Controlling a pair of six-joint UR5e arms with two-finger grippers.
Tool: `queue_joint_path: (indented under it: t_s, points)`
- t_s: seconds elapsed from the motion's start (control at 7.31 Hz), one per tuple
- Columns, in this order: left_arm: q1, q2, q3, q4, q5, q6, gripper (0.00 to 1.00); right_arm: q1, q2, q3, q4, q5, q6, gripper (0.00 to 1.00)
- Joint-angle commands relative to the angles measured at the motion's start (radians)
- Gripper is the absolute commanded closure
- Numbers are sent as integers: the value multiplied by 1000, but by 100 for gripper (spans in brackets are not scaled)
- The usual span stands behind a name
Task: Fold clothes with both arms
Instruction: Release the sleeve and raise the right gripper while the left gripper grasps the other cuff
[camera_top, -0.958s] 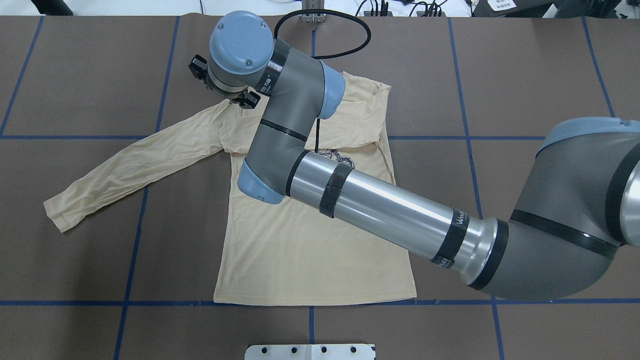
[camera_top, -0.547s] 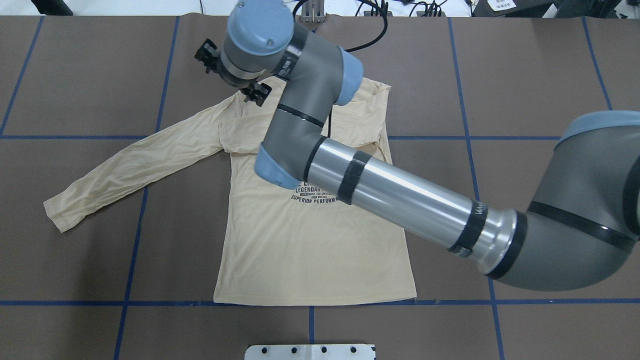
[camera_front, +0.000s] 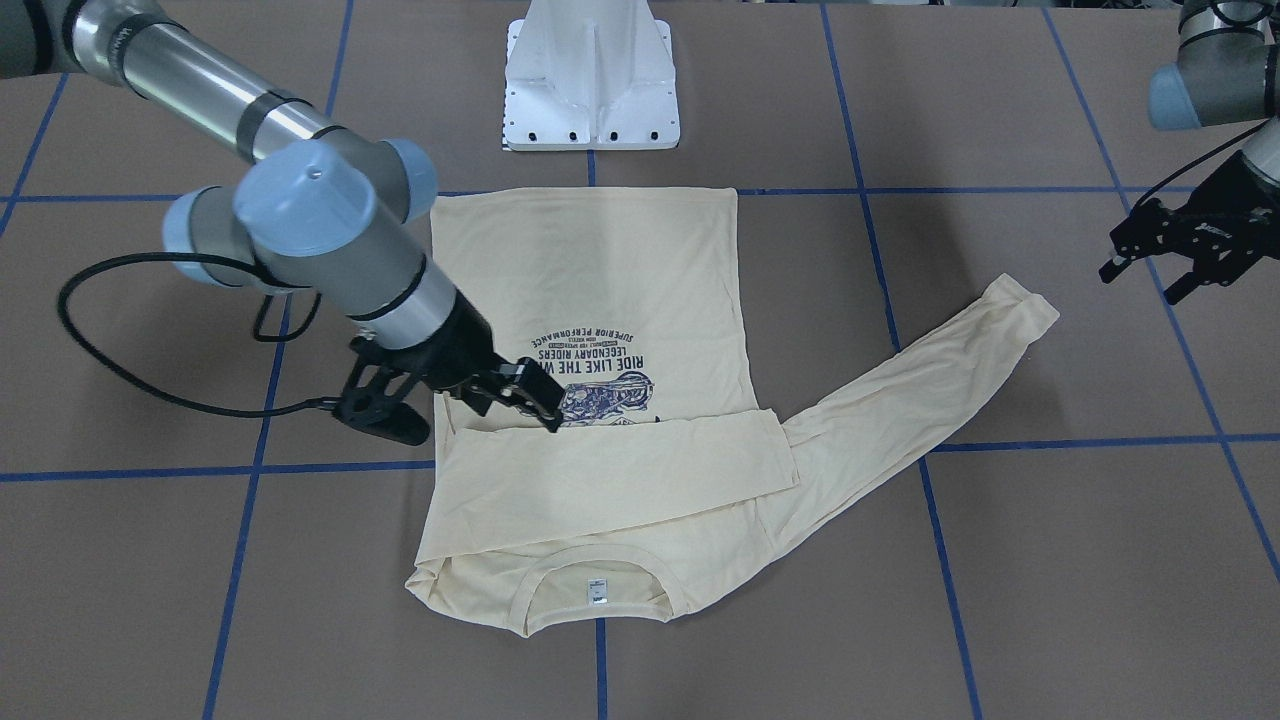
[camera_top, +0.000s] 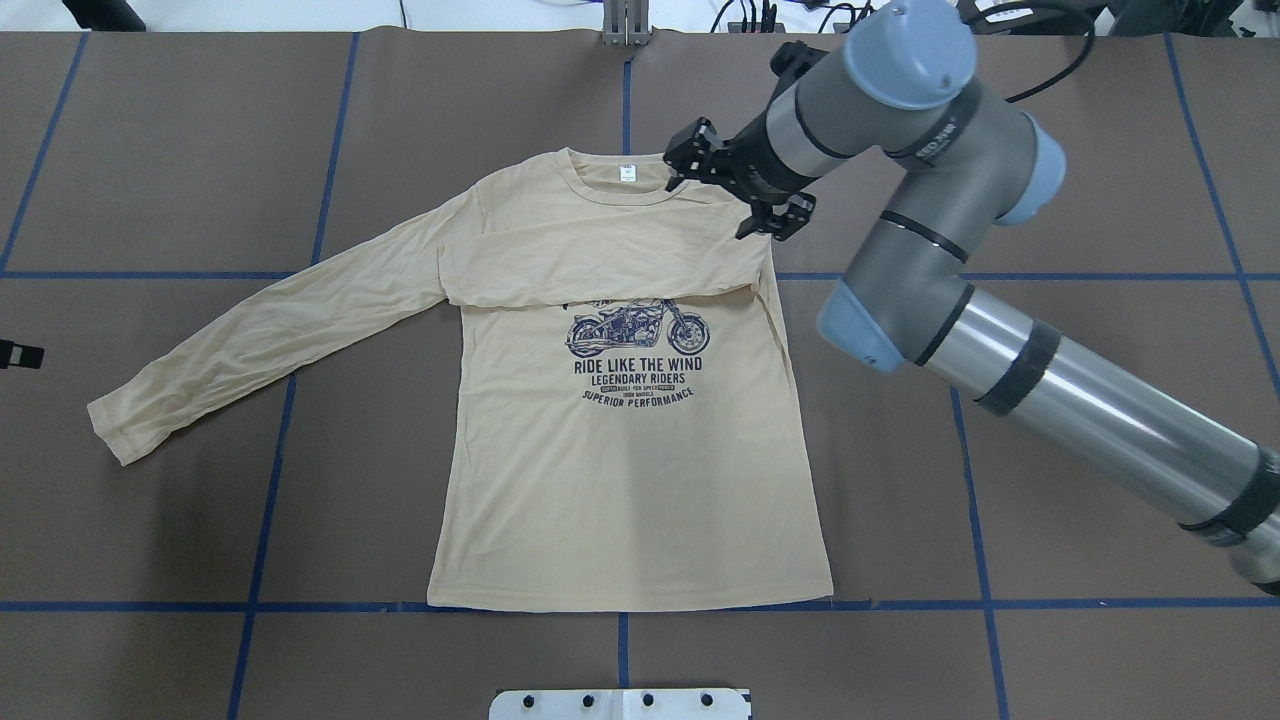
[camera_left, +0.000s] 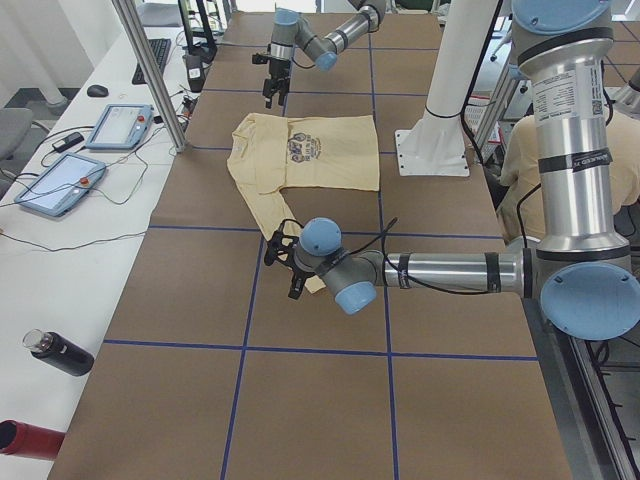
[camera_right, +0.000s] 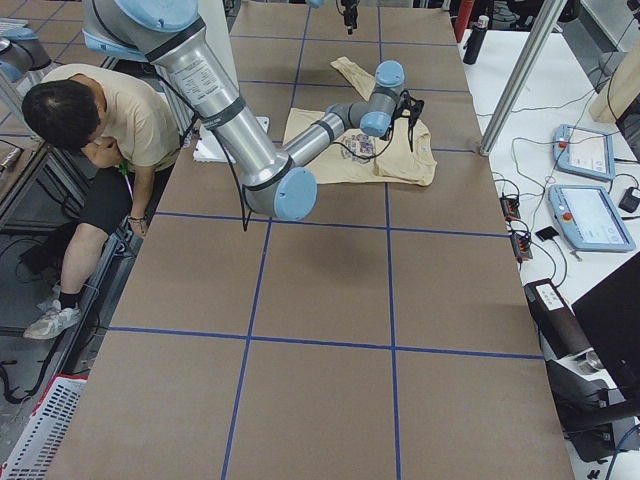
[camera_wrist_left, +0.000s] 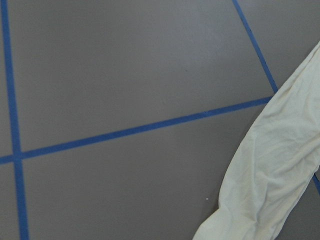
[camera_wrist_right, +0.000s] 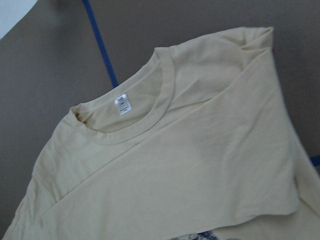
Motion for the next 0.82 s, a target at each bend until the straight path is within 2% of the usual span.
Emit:
queue_joint_path:
  t_s: [0.0,0.55,0.68]
  points:
    - [93,-8,46,-10,12,-40,15,49,-107,43,8,51,-121,1]
    - [114,-91,135,-12,14,-34,30,49,-115,55,8,47,-126,1]
    - [114,-111,158,-12,14,-33,30,49,-115,55,8,47,-126,1]
